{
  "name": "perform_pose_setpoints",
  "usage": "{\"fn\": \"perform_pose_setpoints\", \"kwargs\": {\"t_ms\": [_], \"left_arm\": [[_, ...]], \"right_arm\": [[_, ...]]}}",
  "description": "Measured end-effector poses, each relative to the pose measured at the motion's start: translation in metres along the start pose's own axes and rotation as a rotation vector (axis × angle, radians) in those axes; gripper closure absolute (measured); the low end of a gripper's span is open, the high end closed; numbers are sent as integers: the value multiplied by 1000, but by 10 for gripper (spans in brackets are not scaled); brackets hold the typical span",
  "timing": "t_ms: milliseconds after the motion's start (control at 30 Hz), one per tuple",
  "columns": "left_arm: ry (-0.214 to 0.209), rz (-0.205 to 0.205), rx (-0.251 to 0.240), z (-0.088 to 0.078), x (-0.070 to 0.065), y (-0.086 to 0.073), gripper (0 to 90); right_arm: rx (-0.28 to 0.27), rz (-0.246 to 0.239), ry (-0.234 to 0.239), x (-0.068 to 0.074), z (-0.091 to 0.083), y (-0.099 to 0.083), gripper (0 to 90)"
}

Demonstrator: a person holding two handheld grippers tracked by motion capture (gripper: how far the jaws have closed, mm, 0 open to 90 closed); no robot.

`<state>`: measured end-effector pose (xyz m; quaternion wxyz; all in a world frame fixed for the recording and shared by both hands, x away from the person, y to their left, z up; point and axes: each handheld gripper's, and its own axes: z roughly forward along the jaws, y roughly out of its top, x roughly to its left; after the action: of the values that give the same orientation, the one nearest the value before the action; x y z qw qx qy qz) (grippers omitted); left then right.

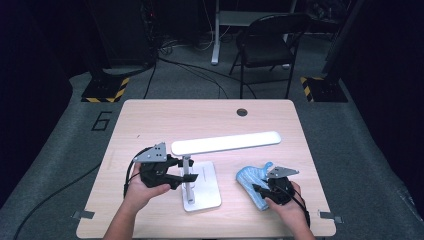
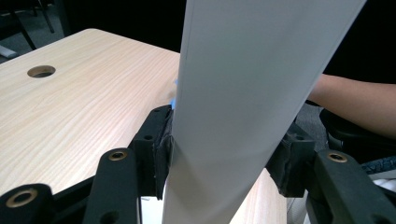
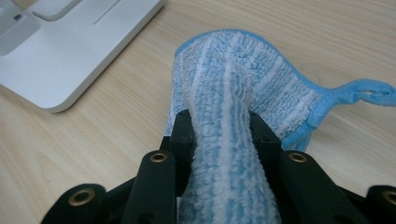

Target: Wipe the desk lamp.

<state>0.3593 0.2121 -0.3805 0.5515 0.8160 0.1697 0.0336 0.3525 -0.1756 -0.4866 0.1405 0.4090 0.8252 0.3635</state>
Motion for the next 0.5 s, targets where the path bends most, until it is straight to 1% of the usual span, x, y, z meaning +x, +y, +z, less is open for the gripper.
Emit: {"fn": "perform_pose_setpoints", "kwargs": {"t_ms": [33, 67, 167, 200, 267, 300, 333, 400, 500], "left_arm": [[0, 0, 2, 0, 0, 0, 472], [2, 0, 0, 0, 0, 0, 472], [1, -2, -2, 0, 0, 0, 472], [1, -3, -4, 0, 0, -1, 472], [2, -6, -2, 0, -1, -1, 472], [2, -6, -3, 0, -1, -1, 472], [2, -6, -1, 0, -1, -1, 472], [2, -9, -1, 0, -1, -1, 472], [2, -8, -1, 0, -1, -1, 472]], "right_arm": [[0, 20, -10, -1, 0, -1, 684], [-3, 28, -13, -2, 0, -2, 684], [-3, 35, -11, -6, 1, -5, 681], [4, 44, -13, -7, 1, -6, 680], [1, 49, -18, -7, 2, -7, 677], [1, 39, -21, -8, 2, -7, 676], [6, 53, -33, -7, 3, -8, 675], [9, 37, -37, -8, 4, -9, 672], [12, 48, -45, -7, 6, -10, 666]]}}
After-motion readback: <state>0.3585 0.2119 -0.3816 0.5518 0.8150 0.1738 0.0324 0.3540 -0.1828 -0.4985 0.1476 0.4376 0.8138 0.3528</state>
